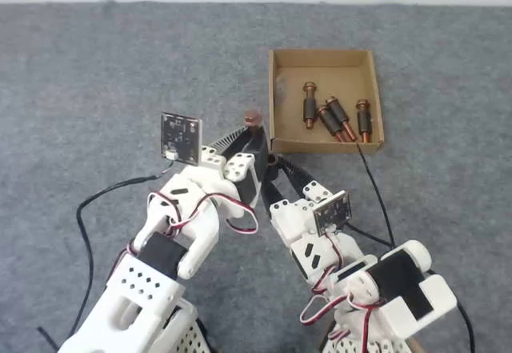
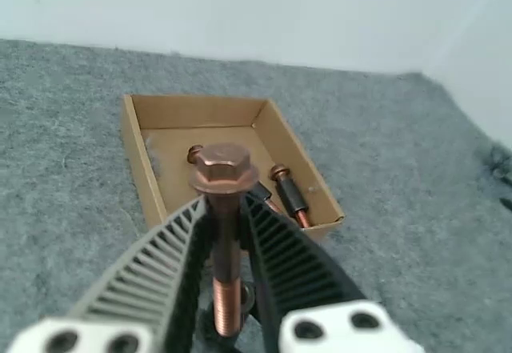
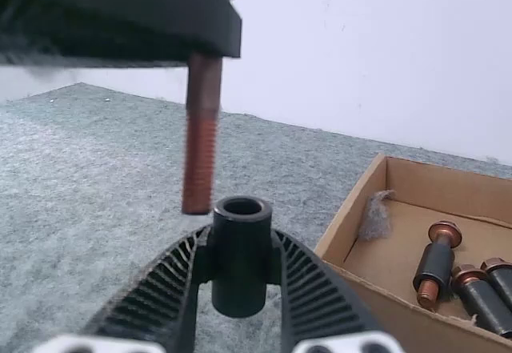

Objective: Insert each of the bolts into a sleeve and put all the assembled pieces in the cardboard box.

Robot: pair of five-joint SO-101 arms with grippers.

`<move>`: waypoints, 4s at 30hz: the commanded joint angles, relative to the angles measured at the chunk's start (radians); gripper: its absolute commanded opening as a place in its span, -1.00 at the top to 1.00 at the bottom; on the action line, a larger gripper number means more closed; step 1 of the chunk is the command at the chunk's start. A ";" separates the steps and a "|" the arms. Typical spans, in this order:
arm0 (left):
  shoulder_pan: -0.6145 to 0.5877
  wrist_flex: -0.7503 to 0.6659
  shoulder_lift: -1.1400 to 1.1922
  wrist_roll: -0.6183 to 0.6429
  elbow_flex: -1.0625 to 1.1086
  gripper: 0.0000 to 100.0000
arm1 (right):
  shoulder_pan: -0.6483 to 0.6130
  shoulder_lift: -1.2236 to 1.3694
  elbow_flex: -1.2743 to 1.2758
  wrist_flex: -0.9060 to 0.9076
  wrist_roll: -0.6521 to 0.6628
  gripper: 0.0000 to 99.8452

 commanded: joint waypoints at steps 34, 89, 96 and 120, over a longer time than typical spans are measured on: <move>0.037 -0.201 -0.032 -0.138 0.025 0.98 | -0.001 -0.005 -0.006 0.007 -0.002 0.99; 0.080 -0.299 0.137 -0.199 0.099 0.98 | 0.027 -0.007 0.006 0.007 0.078 0.99; 0.026 -0.301 0.140 -0.198 0.142 0.98 | 0.028 -0.005 0.015 -0.048 0.078 0.99; 0.035 -0.299 0.132 -0.198 0.217 0.82 | 0.059 -0.001 0.006 -0.048 0.078 0.99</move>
